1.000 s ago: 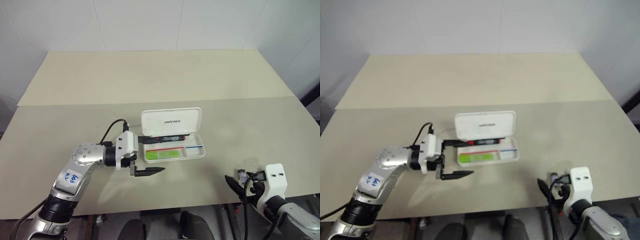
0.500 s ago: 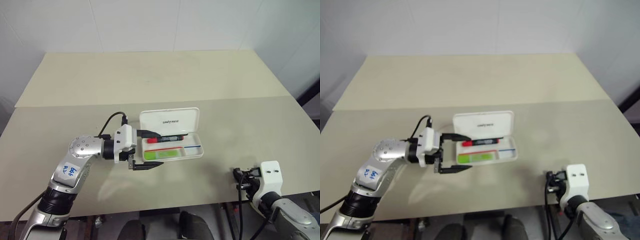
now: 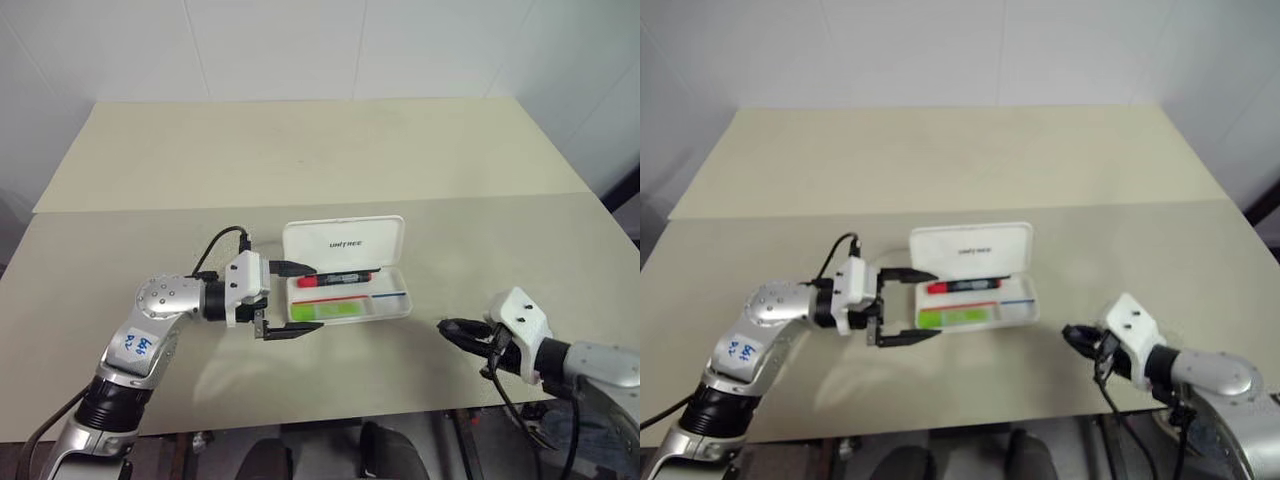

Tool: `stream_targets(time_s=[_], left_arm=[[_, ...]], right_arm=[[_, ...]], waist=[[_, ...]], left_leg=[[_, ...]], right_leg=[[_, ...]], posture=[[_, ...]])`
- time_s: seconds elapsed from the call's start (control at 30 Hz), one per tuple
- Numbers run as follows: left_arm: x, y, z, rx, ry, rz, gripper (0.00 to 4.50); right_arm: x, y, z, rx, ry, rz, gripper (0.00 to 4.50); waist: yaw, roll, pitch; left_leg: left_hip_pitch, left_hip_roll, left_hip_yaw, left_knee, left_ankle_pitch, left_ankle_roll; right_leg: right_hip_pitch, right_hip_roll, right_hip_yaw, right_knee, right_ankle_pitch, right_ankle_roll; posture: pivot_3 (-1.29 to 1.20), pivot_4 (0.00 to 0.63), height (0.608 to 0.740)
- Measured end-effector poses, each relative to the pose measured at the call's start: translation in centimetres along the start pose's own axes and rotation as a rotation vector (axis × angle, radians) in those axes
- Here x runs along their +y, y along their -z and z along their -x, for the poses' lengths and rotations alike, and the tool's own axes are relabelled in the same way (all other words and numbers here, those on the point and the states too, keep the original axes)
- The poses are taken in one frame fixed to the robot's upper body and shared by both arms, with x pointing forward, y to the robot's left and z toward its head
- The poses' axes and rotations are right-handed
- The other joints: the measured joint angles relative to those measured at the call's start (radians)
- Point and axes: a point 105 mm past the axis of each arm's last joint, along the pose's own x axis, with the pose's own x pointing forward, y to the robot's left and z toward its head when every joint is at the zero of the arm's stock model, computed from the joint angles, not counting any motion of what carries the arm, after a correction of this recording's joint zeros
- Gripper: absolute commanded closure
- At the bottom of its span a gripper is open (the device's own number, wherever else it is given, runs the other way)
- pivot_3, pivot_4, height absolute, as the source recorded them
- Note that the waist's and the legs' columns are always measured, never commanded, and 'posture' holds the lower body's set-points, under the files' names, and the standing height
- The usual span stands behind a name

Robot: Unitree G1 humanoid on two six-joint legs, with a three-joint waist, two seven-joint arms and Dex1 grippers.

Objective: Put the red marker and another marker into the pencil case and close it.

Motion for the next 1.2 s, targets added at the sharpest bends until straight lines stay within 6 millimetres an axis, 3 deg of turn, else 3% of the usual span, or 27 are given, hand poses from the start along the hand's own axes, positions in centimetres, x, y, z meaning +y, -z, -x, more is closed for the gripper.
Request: stream_targets(time_s=[0.27, 0.47, 0.63, 1.2], left_arm=[[-0.1, 0.8, 0.7, 0.023, -0.041, -0.004, 0.00], [-0.2, 1.3, 1.0, 0.041, -0.072, -0.002, 0.00], [-0.3, 1.4, 1.7, 0.058, -0.103, -0.007, 0.00], [0.1, 0.8, 2.7, 0.077, -0.174, -0.038, 0.00]], right_arm=[[-2.3, -3.5, -3.2, -0.083, -0.203, 0.207, 4.11], [-2.1, -4.8, -6.8, -0.111, -0.353, 0.323, 4.11], [-1.8, -5.2, -8.7, -0.110, -0.452, 0.376, 4.11], [-2.5, -4.7, -9.1, -0.076, -0.547, 0.409, 4.11]], waist=[[0.000, 0.001, 0.000], [-0.002, 0.001, 0.001], [-0.005, 0.002, 0.001], [-0.014, 0.003, 0.002]], left_leg=[[0.003, 0.001, 0.000, 0.000, 0.000, -0.001], [0.002, 0.001, 0.001, 0.001, 0.000, -0.001], [0.002, 0.004, 0.001, 0.001, -0.001, -0.003], [0.003, 0.005, 0.003, 0.001, -0.001, -0.005]], right_leg=[[0.000, 0.000, -0.003, -0.002, 0.001, 0.002], [0.000, 0.000, -0.006, -0.003, 0.001, 0.003], [0.000, 0.000, -0.015, -0.003, 0.001, 0.003], [0.000, 0.000, -0.018, -0.003, 0.001, 0.003]], posture=[[0.00, 0.150, 0.740], [0.00, 0.150, 0.740], [0.00, 0.150, 0.740], [0.00, 0.150, 0.740]])
